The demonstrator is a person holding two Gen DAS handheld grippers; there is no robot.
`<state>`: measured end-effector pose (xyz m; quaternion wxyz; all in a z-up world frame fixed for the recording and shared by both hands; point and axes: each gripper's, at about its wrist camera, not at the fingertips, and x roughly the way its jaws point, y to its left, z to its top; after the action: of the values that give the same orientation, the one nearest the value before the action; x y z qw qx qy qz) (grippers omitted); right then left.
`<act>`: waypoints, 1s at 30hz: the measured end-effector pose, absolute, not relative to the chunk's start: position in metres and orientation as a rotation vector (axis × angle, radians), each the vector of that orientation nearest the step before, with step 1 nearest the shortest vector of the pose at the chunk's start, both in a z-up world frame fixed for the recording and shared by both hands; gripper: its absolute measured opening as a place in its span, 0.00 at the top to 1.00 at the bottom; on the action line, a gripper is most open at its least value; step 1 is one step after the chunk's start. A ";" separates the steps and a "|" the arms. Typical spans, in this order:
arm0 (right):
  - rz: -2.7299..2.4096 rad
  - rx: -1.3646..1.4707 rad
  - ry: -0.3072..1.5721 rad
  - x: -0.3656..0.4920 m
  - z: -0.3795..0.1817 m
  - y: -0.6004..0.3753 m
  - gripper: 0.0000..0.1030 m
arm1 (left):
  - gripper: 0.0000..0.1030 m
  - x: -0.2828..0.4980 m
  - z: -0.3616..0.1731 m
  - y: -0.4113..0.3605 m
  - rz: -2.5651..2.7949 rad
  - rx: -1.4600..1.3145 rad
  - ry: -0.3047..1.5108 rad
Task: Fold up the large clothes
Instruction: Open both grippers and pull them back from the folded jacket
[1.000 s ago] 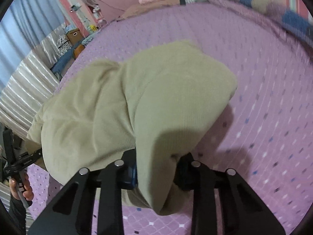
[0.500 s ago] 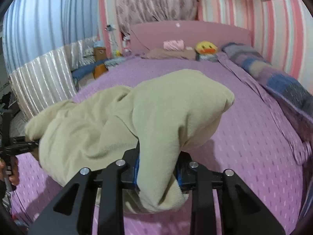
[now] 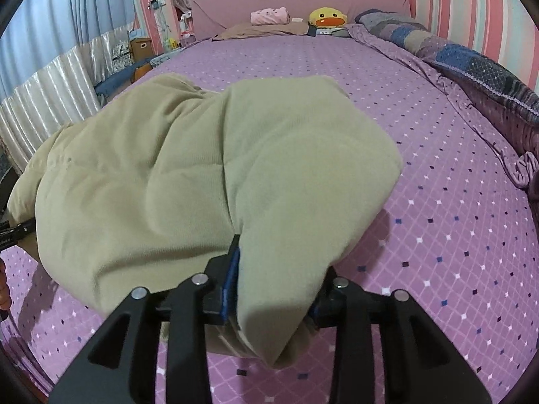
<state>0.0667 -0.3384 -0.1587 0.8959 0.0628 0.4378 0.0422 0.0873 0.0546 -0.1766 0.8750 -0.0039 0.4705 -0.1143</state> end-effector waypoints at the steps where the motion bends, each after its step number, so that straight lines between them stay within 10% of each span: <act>1: 0.087 0.137 0.916 0.068 -0.160 -0.340 0.64 | 0.59 0.091 -0.177 0.049 -0.243 -0.009 0.980; 5: 0.063 0.184 0.933 0.067 -0.162 -0.346 0.48 | 0.39 0.090 -0.176 0.056 -0.215 -0.028 0.994; 8: 0.006 0.160 0.928 0.056 -0.160 -0.352 0.19 | 0.03 0.074 -0.164 0.062 -0.132 0.021 0.925; 30: -0.139 0.162 0.744 -0.037 -0.004 -0.259 0.02 | 0.03 -0.001 -0.018 0.006 0.064 0.159 0.872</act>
<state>-0.0373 -0.2587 -0.0042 0.9260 0.0792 0.3629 -0.0680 -0.0012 0.0055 -0.0183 0.9029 0.0771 0.4218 0.0308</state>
